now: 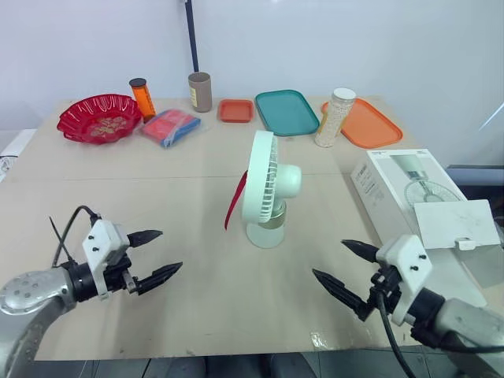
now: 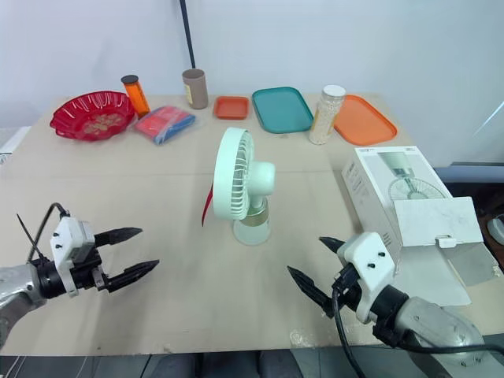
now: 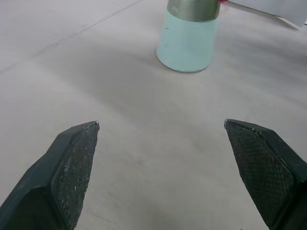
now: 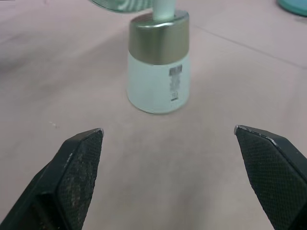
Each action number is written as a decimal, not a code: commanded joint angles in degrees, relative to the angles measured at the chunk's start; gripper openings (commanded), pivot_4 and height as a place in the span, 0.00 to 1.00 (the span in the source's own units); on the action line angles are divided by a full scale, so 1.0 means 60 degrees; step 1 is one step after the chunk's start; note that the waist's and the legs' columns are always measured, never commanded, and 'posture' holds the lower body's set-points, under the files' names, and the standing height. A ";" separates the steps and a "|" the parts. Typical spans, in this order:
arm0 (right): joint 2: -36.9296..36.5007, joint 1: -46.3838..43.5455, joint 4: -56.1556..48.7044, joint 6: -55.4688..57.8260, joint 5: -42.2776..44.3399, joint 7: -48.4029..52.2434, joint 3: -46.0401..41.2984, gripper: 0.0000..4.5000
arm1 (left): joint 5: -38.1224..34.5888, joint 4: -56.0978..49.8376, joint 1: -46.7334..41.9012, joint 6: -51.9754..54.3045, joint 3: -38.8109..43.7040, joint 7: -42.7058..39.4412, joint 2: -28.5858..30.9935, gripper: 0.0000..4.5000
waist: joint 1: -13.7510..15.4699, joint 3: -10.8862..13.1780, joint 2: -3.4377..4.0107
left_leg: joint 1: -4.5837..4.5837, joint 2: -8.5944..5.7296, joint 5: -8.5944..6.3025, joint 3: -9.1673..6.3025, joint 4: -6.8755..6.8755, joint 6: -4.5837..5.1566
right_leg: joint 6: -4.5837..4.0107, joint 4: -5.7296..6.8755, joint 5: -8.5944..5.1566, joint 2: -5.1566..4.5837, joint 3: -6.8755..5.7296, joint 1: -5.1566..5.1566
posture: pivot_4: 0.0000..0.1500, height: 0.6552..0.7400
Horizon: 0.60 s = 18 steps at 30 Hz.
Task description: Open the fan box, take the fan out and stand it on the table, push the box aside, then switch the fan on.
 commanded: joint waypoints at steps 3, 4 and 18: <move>0.0152 0.1230 -0.0118 -0.2256 -0.1679 0.0580 -0.0070 1.00 | 0.0400 -0.0237 0.0380 -0.0726 -0.0077 0.0077 -0.0317 0.99 | -0.0005 -0.0008 -0.0007 | 0.0015 0.0003 0.0000 0.0000 0.0002 0.0000 | 0.0000 -0.0001 0.0000 0.0004 0.0000 0.0011 | 1.00 1.00; 0.0224 0.1411 0.0063 -0.2714 -0.2013 0.0659 -0.0002 1.00 | 0.0481 -0.0348 0.0464 -0.0833 -0.0136 0.0132 -0.0399 0.99 | -0.0009 -0.0016 -0.0003 | 0.0017 0.0004 0.0000 0.0001 0.0003 0.0000 | 0.0000 -0.0001 0.0000 0.0005 0.0001 0.0013 | 1.00 1.00; 0.0808 0.1649 0.0624 -0.3552 -0.2155 0.0905 0.0278 1.00 | 0.1564 -0.0324 0.0507 -0.1775 -0.0647 0.0820 -0.0797 0.99 | -0.0004 -0.0073 0.0022 | 0.0037 0.0001 -0.0003 0.0002 0.0001 -0.0003 | 0.0007 -0.0010 -0.0005 0.0002 0.0005 0.0040 | 1.00 1.00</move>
